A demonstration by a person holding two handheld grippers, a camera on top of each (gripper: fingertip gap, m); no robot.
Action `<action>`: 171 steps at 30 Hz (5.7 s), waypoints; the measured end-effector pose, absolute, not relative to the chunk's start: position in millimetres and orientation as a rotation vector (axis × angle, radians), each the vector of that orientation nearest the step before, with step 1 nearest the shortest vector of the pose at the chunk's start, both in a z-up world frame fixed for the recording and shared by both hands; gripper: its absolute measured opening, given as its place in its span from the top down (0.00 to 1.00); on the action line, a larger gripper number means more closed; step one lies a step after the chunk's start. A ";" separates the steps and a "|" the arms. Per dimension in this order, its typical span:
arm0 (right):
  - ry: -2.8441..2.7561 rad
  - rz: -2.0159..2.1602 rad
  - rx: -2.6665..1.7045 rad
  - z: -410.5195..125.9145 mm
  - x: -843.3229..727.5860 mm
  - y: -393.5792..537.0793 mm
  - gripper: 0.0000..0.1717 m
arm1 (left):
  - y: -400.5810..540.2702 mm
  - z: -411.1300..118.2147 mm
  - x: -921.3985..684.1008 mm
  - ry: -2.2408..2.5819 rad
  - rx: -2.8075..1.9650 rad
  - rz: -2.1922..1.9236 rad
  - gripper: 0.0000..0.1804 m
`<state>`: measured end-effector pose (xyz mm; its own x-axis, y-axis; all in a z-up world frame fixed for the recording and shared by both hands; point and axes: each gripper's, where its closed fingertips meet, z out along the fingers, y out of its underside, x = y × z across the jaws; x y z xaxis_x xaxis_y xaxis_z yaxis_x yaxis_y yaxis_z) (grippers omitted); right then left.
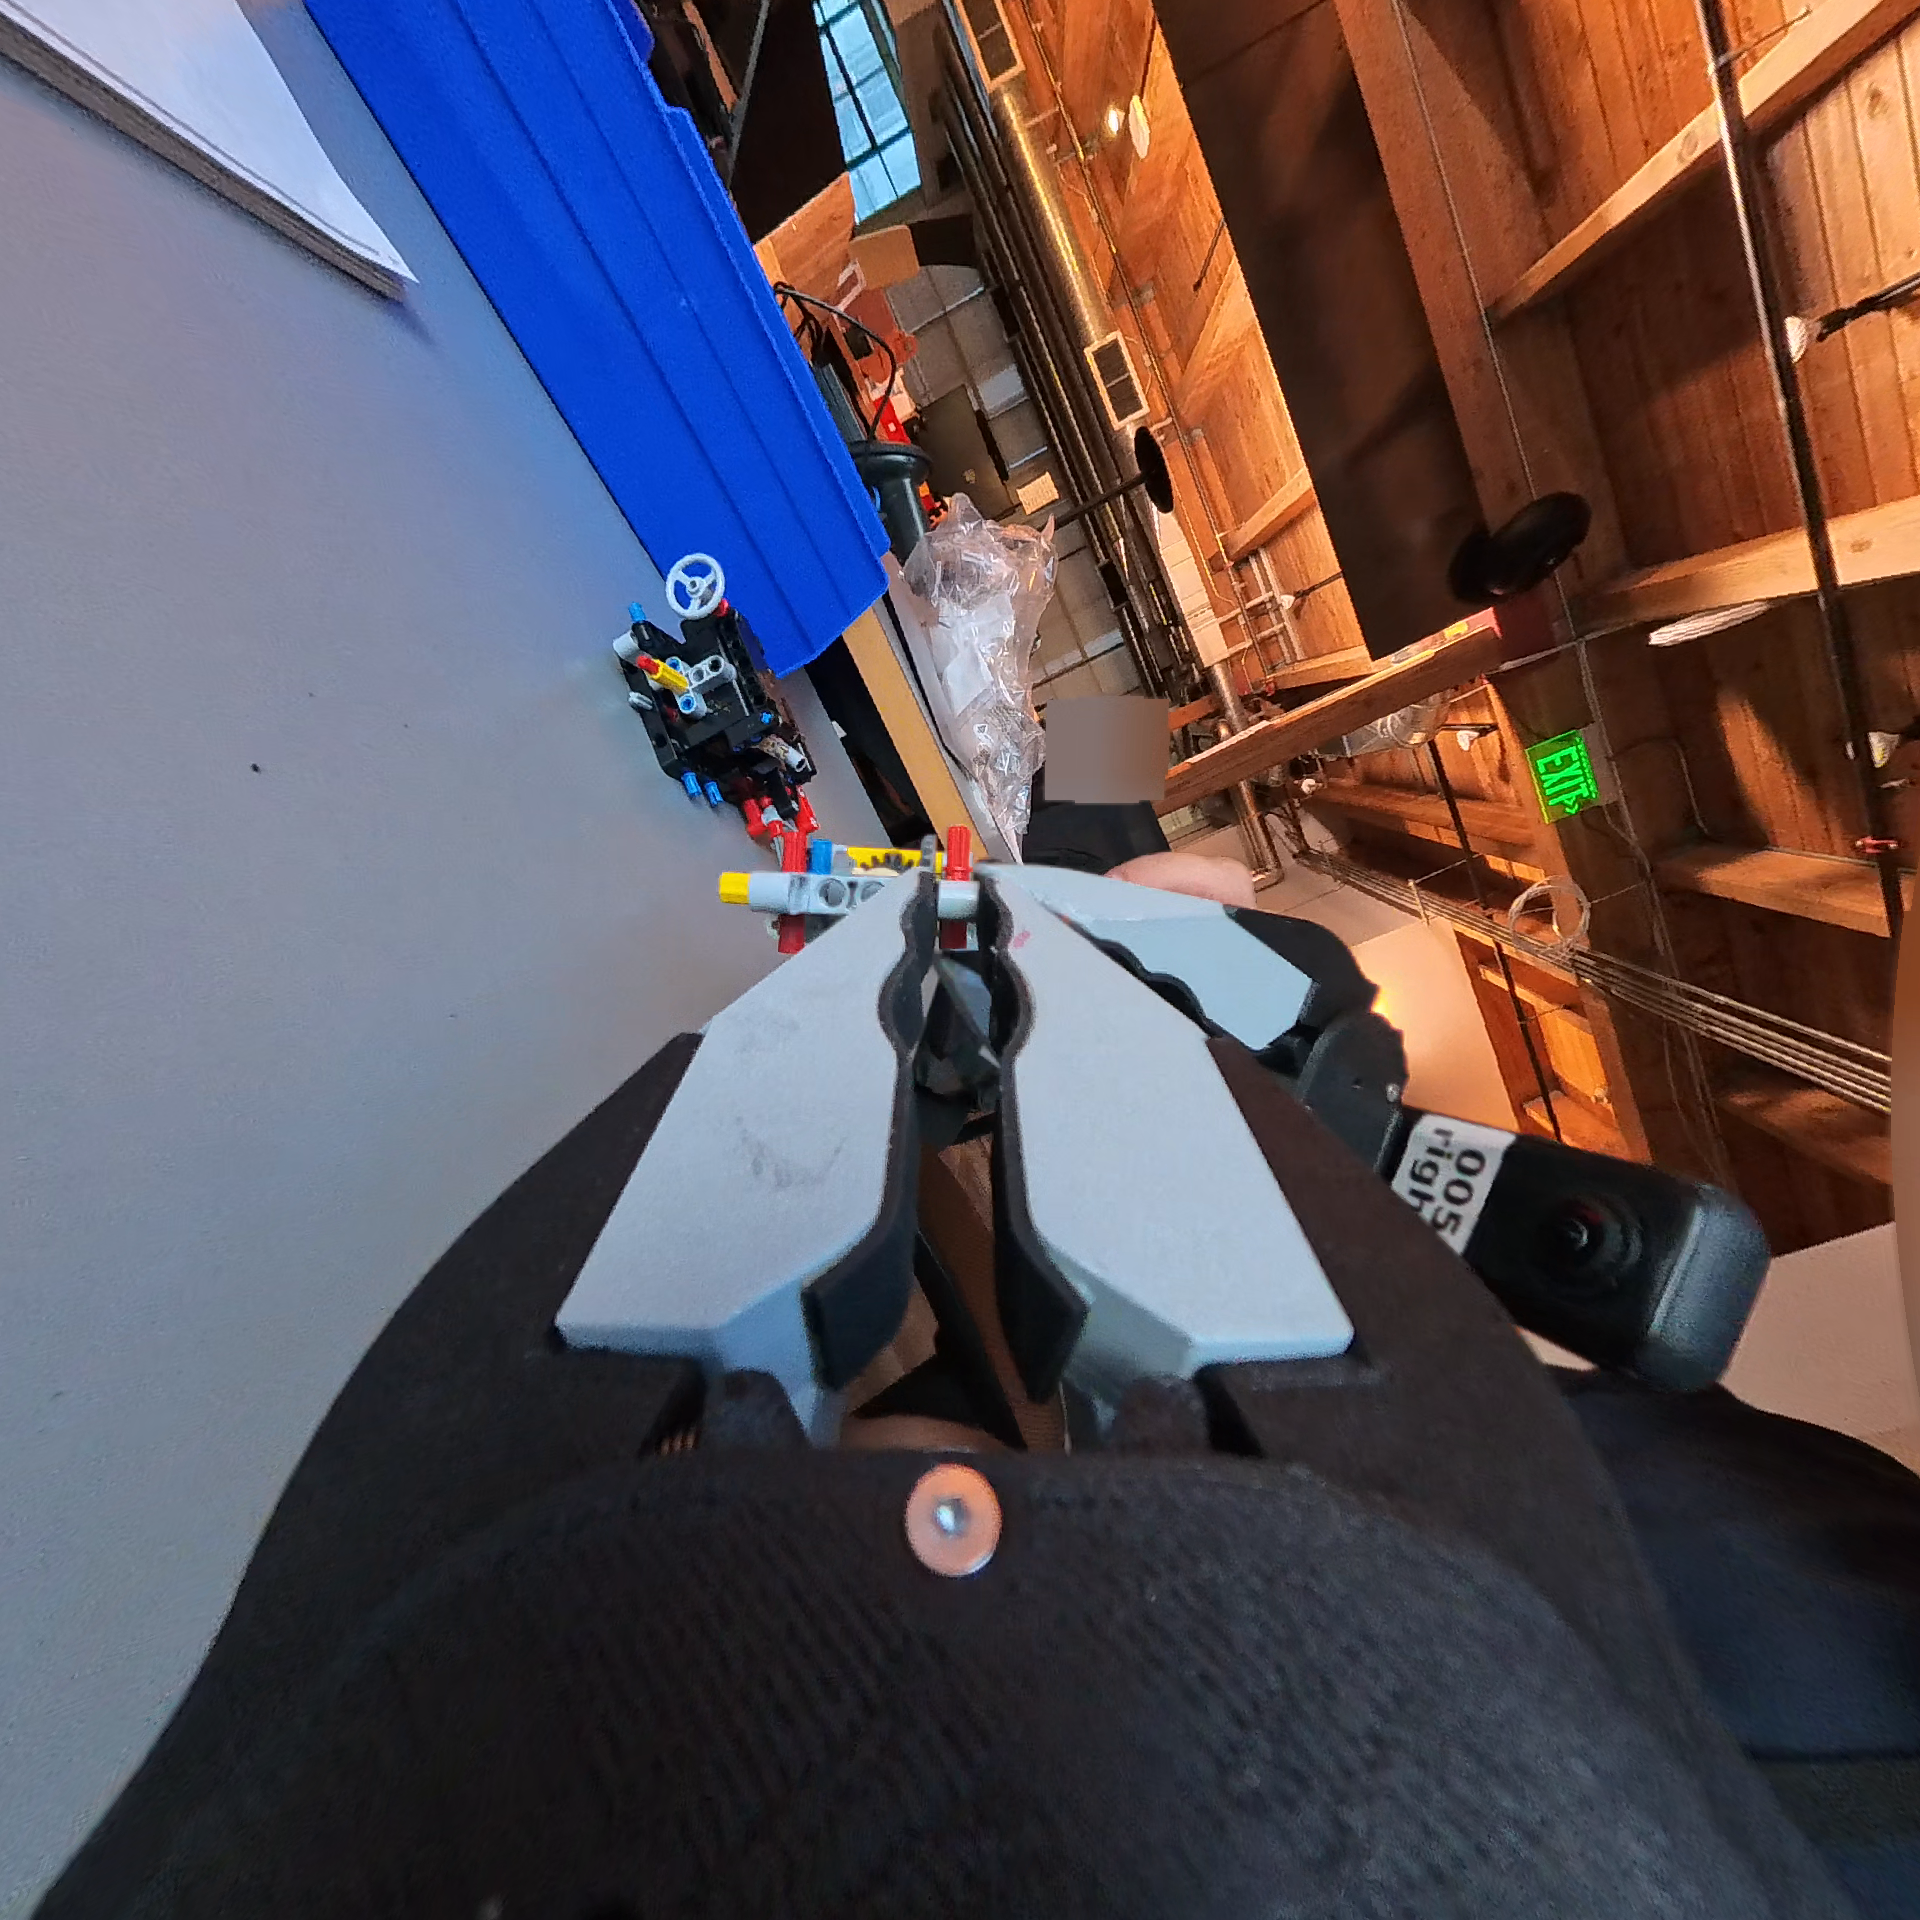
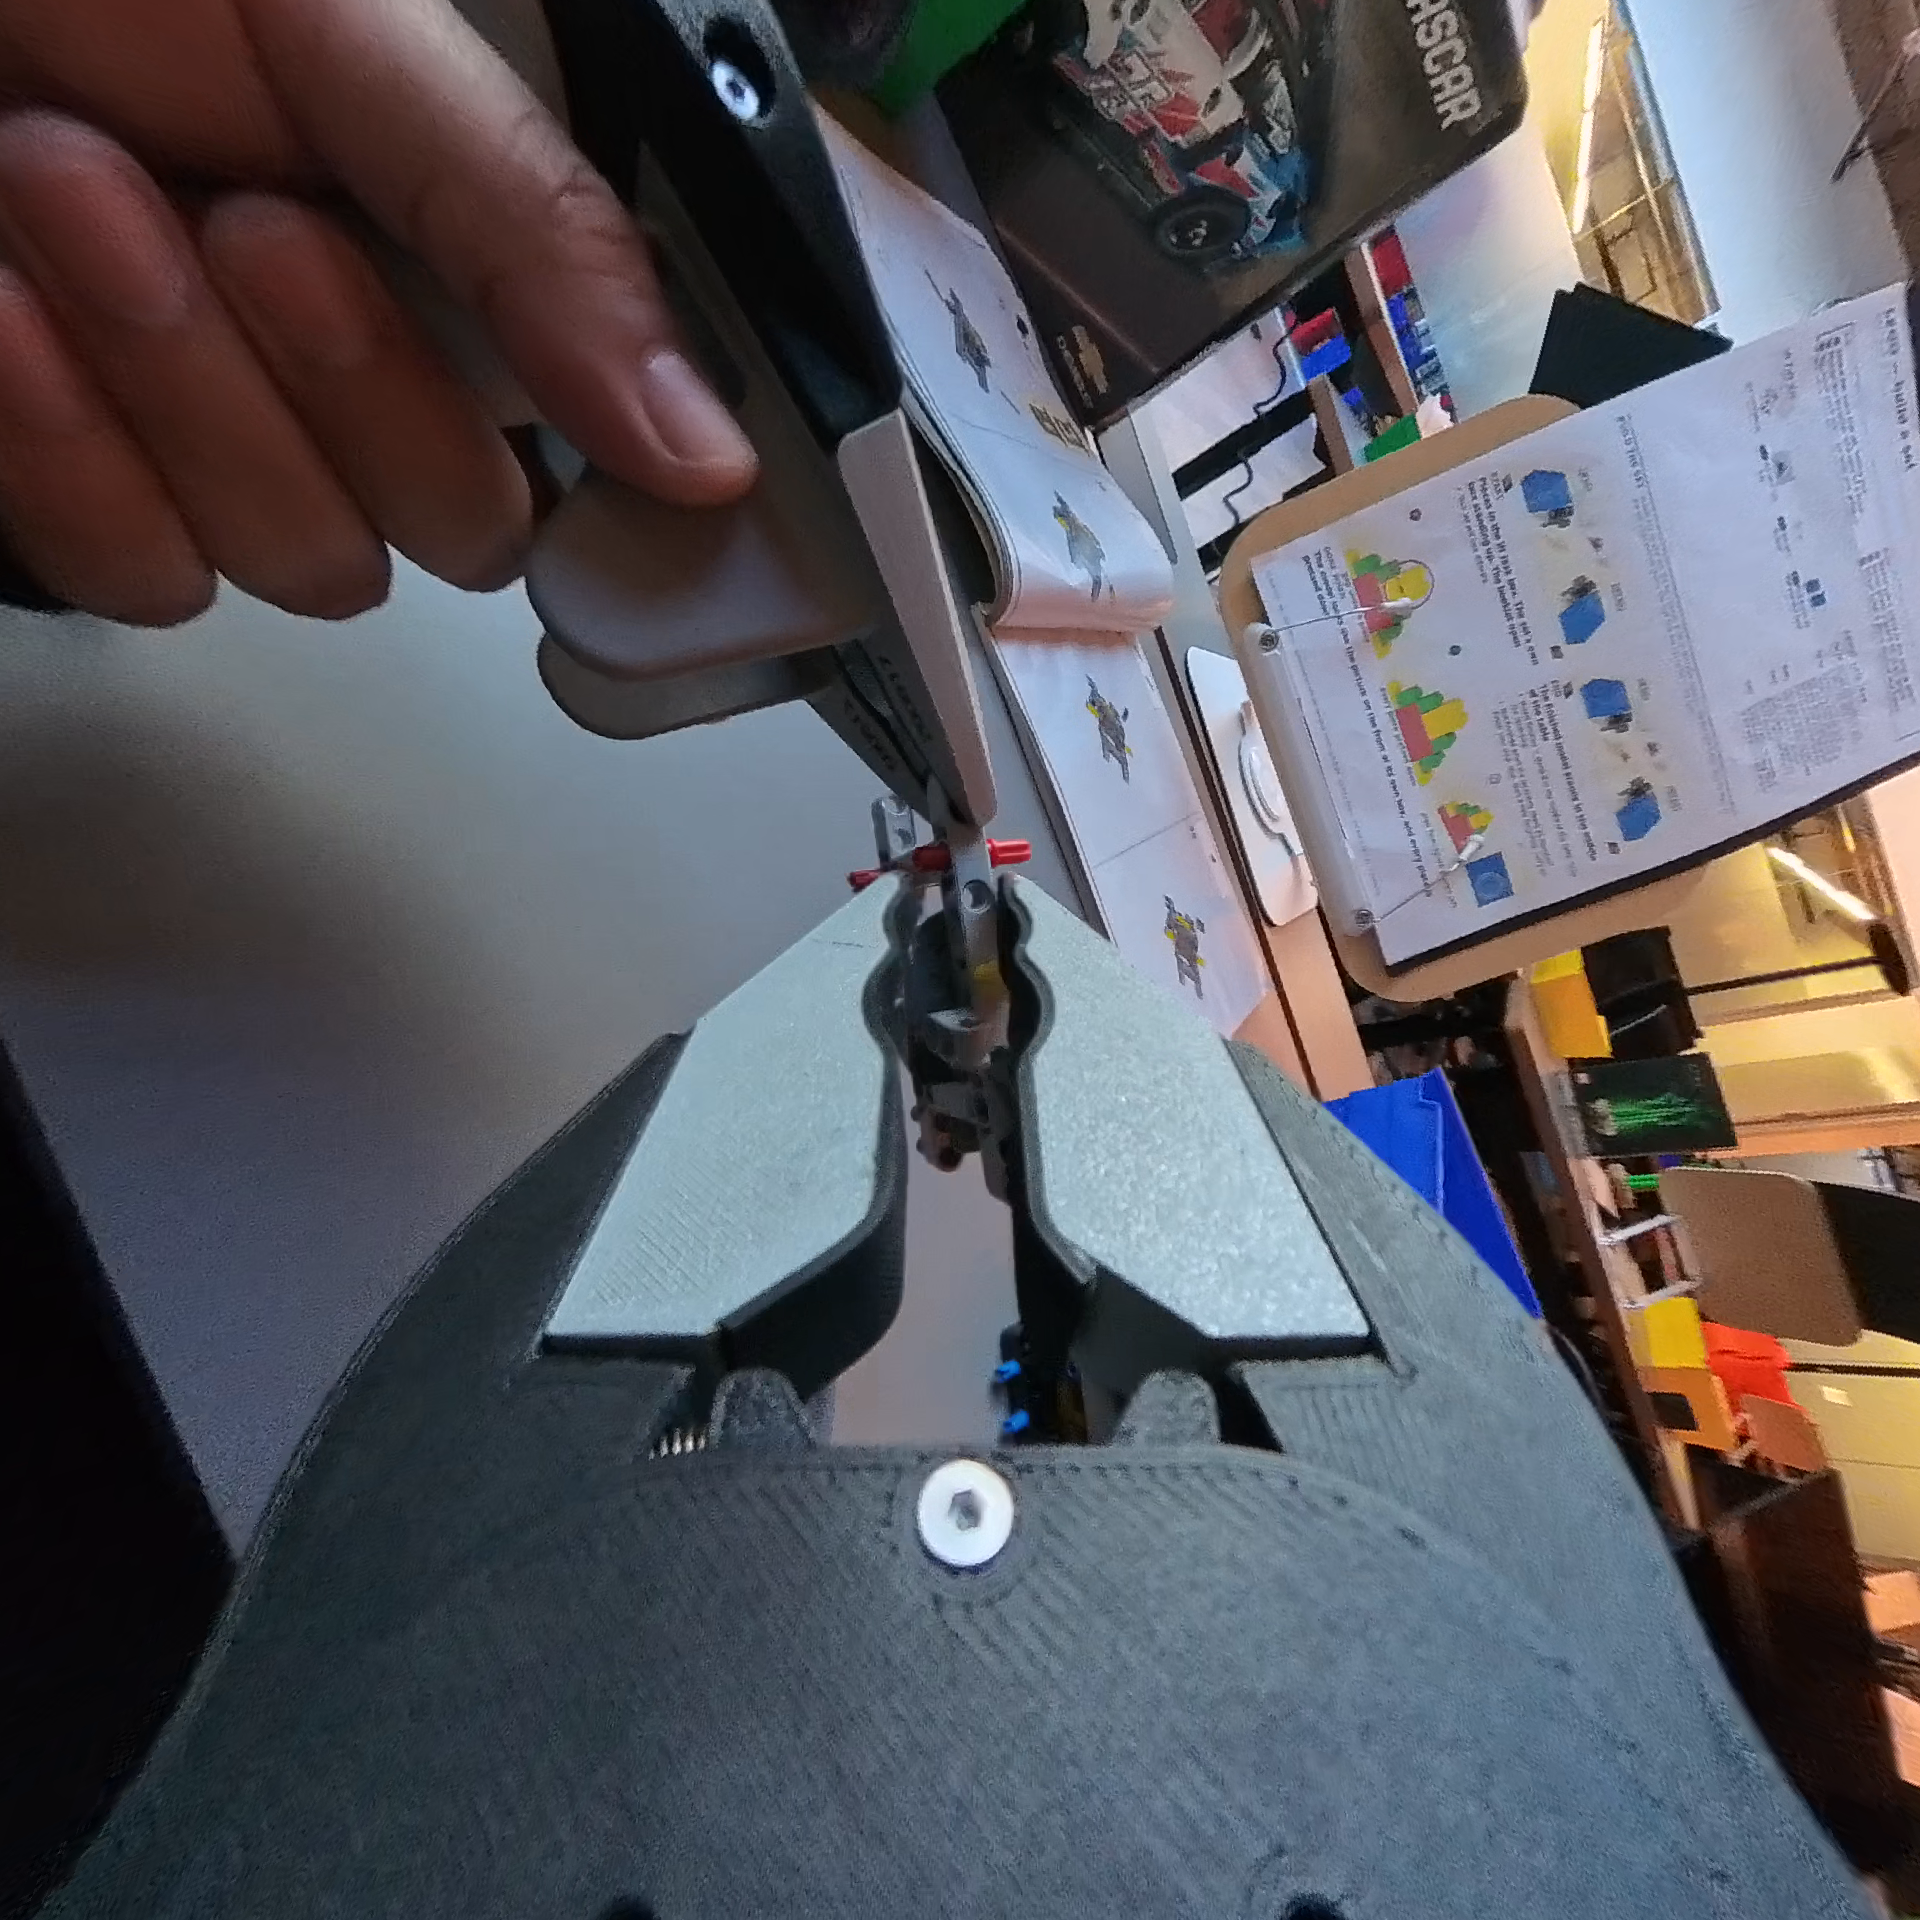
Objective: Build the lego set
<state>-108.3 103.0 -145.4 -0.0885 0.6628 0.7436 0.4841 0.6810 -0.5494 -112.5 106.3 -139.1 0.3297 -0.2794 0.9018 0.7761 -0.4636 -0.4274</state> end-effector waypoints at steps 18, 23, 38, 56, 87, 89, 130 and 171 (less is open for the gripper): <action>-1.735 0.322 -0.978 -153.0 -115.2 105.5 0.93 | 105.9 -144.0 -112.9 -0.476 -1.551 -1.246 0.97; -1.729 0.300 -0.957 -159.8 -119.5 108.4 0.93 | 108.5 -150.2 -117.8 -0.500 -1.555 -1.233 0.97; -1.633 0.562 -1.033 -172.7 -138.8 117.7 0.93 | 118.2 -162.9 -135.7 -0.598 -1.544 -1.208 0.97; -1.695 0.369 -0.892 -185.9 -140.3 130.8 0.92 | 131.7 -179.0 -134.6 -0.584 -1.627 -1.270 0.97; -1.679 0.644 -0.967 -179.5 -163.3 135.6 0.94 | 134.9 -175.0 -154.4 -0.663 -1.535 -1.163 0.97; -1.684 0.651 -0.944 -179.5 -163.2 134.9 0.94 | 135.0 -174.9 -154.3 -0.627 -1.564 -1.144 0.97; -1.589 1.327 -1.338 -153.5 -131.7 142.0 0.94 | 140.0 -161.5 -137.8 -0.187 -1.678 -0.800 0.97; -1.207 1.577 -1.362 -144.2 -134.1 148.3 1.00 | 145.2 -154.3 -117.8 -0.065 -1.672 -0.766 0.97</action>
